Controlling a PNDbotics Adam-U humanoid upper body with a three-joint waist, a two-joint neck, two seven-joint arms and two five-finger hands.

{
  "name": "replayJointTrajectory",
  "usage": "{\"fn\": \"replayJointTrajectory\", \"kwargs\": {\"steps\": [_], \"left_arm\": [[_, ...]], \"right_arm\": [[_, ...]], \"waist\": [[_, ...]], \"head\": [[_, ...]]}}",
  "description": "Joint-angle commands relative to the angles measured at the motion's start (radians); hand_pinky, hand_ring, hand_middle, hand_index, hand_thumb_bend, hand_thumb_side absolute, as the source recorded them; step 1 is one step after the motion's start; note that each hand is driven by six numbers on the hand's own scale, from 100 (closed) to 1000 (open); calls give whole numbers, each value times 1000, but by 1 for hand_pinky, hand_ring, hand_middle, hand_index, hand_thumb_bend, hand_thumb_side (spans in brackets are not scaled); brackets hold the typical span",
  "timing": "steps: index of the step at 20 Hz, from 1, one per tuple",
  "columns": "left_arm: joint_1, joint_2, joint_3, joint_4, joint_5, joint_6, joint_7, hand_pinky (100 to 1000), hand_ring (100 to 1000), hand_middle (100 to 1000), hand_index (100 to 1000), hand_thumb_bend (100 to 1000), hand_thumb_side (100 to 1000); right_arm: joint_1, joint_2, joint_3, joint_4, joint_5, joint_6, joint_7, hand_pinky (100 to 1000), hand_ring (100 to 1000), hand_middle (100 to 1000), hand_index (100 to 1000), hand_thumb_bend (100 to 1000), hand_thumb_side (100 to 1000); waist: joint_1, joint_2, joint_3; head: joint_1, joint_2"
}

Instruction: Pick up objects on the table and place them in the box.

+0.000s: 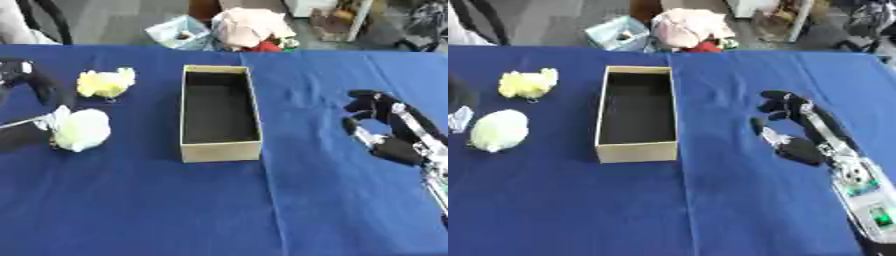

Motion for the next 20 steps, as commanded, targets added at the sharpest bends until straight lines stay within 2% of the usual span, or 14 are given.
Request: {"fn": "replayJointTrajectory", "kwargs": {"steps": [1,5,11,12,20], "left_arm": [[-14,39,13,-19,-9,-3,-25,583,396,377,573,301,100],[-15,52,17,-20,-23,-11,-72,588,408,392,590,342,100],[-17,65,22,-21,-34,-13,-82,593,421,406,607,353,100],[-18,71,21,-20,-42,-12,-92,609,447,436,636,368,100],[-49,162,11,13,-160,6,-196,637,488,485,677,389,100]], "right_arm": [[-8,-29,-15,-20,-3,0,-1,731,770,662,868,286,497],[-7,-29,-15,-20,-3,0,-1,731,770,662,868,285,497],[-7,-30,-15,-20,-3,0,-2,731,770,662,868,286,496],[-7,-30,-15,-20,-3,0,-1,732,770,662,868,286,496],[-7,-32,-13,-19,-3,0,0,731,770,662,868,280,500]], "waist": [[4,-13,-3],[5,-13,-3],[5,-13,-3],[5,-13,-3],[8,-13,-5]], "head": [[3,-14],[2,-15],[2,-15],[2,-15],[4,-13]]}}
